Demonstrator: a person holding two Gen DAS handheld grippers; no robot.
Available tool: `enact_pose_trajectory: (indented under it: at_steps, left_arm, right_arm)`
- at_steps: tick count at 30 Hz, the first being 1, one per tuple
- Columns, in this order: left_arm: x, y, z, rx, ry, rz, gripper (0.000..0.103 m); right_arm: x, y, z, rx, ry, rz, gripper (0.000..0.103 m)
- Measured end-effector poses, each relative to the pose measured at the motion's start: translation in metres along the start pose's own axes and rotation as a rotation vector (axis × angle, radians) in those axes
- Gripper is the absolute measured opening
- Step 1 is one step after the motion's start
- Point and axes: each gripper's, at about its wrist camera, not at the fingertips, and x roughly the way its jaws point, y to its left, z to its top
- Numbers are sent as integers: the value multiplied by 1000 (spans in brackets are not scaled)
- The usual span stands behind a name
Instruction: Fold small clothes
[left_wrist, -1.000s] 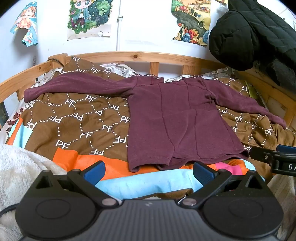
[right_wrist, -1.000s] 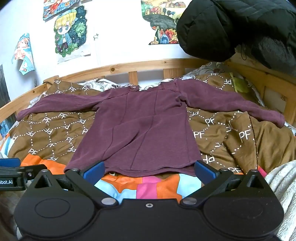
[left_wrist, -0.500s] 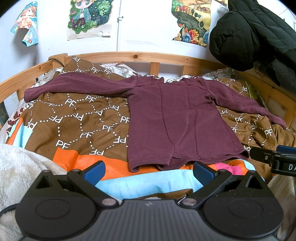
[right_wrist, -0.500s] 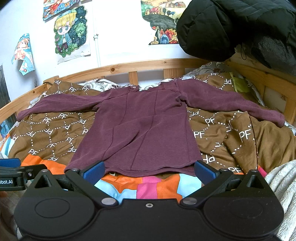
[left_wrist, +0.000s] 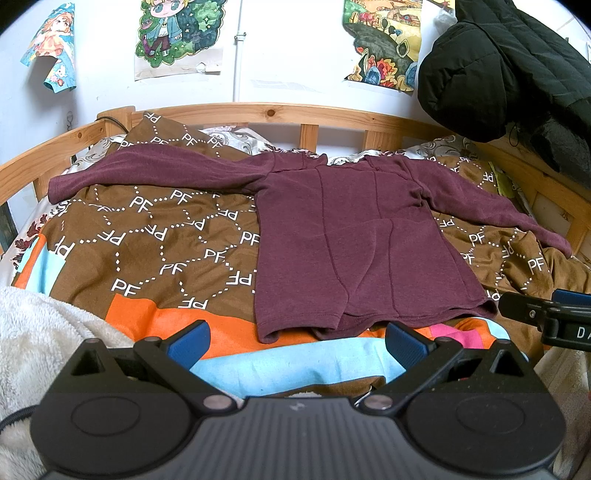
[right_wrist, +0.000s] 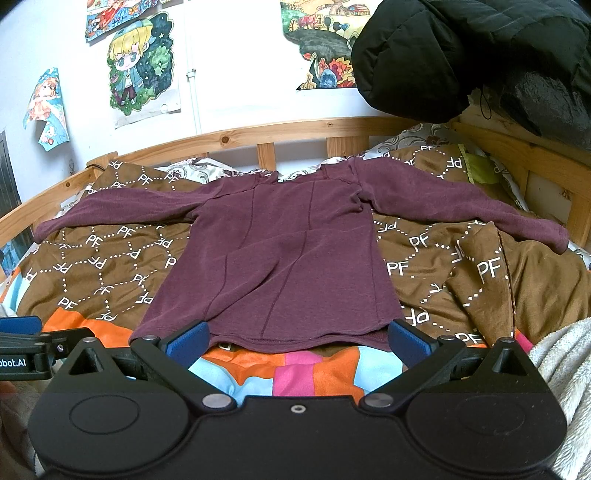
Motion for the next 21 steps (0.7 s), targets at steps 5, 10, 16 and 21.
enact_pose_trajectory:
  at_steps: [5,10,16,21]
  left_arm:
    - [0,0,0,0,0,0,102]
    - [0,0,0,0,0,0,102]
    - [0,0,0,0,0,0,102]
    - [0,0,0,-1,0,0,102]
  right_arm:
    - [0,1,2,0,-2,3,103]
    - [0,0,2,1,-3,3,103]
    - [0,0,1,2,-3,3,103]
    - [-1,0,2,3,-3,4,103]
